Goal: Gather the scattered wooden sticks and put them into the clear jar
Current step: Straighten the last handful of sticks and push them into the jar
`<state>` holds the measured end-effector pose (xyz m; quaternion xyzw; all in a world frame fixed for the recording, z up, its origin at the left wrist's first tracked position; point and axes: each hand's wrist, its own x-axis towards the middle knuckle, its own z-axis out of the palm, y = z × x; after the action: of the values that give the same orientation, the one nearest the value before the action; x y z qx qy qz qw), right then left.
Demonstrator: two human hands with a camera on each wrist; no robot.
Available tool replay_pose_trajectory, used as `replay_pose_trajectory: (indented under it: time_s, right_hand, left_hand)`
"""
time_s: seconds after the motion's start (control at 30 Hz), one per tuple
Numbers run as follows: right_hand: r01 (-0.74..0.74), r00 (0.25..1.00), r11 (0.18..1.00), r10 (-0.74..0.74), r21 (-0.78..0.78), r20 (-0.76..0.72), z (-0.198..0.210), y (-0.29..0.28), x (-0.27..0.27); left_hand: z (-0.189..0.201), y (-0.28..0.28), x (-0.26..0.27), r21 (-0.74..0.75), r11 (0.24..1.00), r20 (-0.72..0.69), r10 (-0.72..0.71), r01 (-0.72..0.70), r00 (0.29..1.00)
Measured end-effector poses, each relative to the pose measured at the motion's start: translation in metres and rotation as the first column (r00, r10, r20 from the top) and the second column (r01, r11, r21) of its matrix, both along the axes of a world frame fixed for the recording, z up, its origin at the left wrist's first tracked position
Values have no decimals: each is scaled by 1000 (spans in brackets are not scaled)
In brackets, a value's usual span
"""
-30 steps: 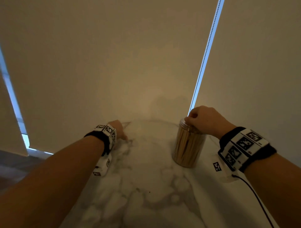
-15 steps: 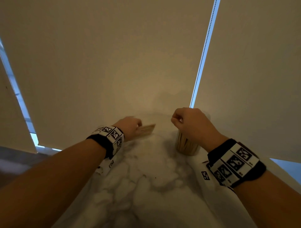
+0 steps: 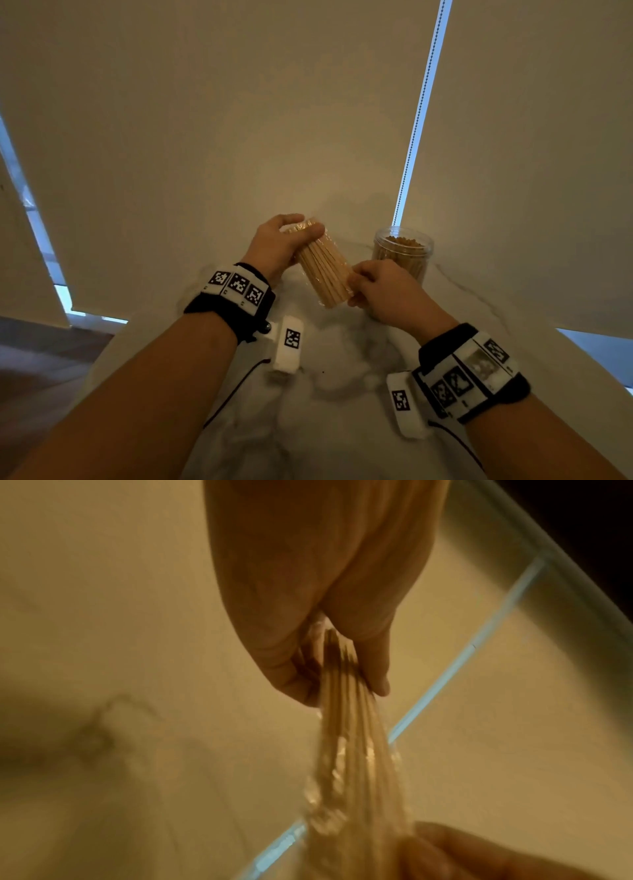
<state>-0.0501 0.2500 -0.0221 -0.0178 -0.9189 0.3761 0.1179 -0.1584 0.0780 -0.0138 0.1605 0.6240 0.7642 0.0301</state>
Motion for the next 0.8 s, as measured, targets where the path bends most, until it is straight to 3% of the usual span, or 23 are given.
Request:
replay_pose_trajectory:
  time_s: [0.1, 0.17, 0.4, 0.5, 0.63, 0.8]
  right_hand:
    - [-5, 1000, 986, 9, -166, 24, 2, -7, -7]
    - [1, 1000, 976, 5, -217, 28, 0, -12, -11]
    - [168, 970, 984, -155, 56, -187, -4, -17, -23]
    - [175, 979, 966, -150, 189, -140, -4, -24, -25]
    - [129, 991, 965, -131, 228, -5, -6, -33, -20]
    - [181, 980, 926, -199, 330, 23, -1, -33, -14]
  left_hand:
    - [-6, 11, -2, 271, 957, 220, -164, 101, 962]
    - [-9, 14, -3, 305, 937, 281, -258, 168, 924]
    - [-22, 17, -11, 226, 949, 360, -289, 218, 887]
    - [-20, 17, -11, 270, 934, 368, -323, 232, 872]
    - [-22, 20, -7, 267, 930, 386, -342, 251, 857]
    - [-22, 21, -4, 247, 917, 382, -390, 314, 838]
